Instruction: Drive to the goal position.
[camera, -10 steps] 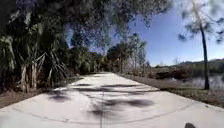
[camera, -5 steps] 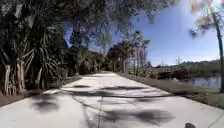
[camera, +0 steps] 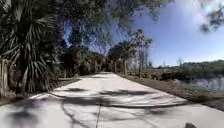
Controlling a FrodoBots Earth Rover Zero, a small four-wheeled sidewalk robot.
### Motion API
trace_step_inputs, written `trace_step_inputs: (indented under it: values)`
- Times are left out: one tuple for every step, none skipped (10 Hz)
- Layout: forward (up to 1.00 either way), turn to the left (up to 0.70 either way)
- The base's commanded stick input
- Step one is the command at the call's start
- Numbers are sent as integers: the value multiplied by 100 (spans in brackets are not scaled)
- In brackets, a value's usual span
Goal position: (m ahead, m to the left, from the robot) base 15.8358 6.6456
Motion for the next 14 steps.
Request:
trace_step_inputs:
  values:
    - [100,0]
    - [100,0]
    - [100,0]
    - [100,0]
    - [100,0]
    - [100,0]
    - [100,0]
    - [100,-1]
    - [100,-2]
    - [100,-2]
    - [100,-1]
    - [100,0]
    - [100,0]
    - [100,0]
